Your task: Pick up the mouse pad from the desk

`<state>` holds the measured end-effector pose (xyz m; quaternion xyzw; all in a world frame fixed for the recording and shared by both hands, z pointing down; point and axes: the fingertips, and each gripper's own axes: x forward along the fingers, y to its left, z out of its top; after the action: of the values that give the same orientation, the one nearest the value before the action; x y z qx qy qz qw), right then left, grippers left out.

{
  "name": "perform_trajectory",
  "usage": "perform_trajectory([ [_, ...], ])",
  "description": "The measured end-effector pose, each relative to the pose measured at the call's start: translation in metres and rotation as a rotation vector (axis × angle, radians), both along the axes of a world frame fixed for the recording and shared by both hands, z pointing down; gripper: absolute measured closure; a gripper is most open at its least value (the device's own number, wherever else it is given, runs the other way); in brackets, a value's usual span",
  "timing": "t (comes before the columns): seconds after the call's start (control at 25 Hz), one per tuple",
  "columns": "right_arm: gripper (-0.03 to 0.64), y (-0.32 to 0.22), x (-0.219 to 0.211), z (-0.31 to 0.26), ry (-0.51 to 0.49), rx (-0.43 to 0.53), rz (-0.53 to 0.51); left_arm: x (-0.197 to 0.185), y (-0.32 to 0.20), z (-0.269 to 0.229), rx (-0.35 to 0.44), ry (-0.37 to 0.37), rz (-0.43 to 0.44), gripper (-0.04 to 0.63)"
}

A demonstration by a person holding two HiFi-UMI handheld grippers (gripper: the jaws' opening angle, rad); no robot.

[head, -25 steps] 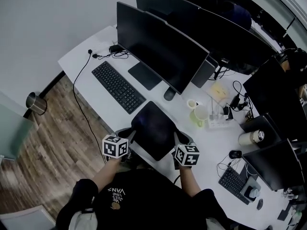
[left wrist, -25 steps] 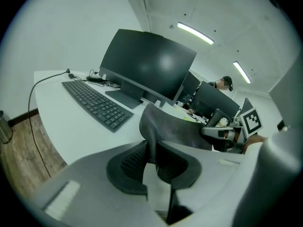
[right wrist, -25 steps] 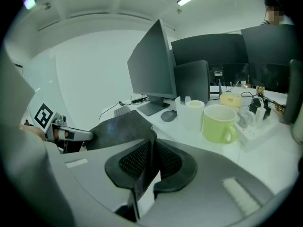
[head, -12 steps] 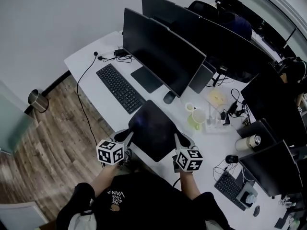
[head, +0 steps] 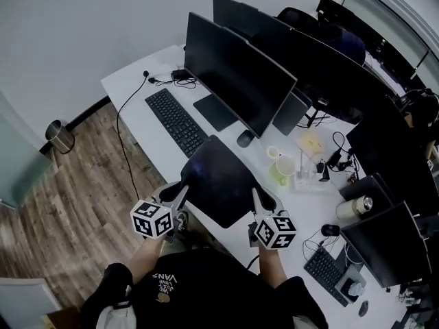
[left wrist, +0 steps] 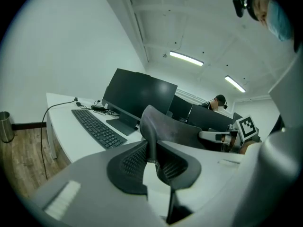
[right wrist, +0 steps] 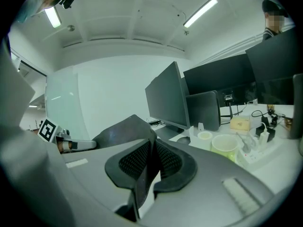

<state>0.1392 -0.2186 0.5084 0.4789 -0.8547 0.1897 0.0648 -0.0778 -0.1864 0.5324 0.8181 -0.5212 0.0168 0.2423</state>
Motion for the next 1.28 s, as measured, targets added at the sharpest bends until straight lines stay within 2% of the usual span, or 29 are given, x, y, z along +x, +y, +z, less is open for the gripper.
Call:
perform_trajectory([
  [0.44, 0.572, 0.018, 0.001, -0.012, -0.001, 0.019, -0.048, 0.003, 0.021, -0.009, 0.024, -0.011, -0.026, 0.538],
  [0.8, 0.578, 0.024, 0.008, -0.007, 0.051, 0.018, -0.047, 0.014, 0.025, -0.004, 0.027, -0.006, -0.015, 0.540],
  [1.28, 0.578, 0.023, 0.014, -0.007, 0.061, 0.017, -0.022, 0.020, 0.023, -0.005, 0.033, 0.005, 0.006, 0.540],
])
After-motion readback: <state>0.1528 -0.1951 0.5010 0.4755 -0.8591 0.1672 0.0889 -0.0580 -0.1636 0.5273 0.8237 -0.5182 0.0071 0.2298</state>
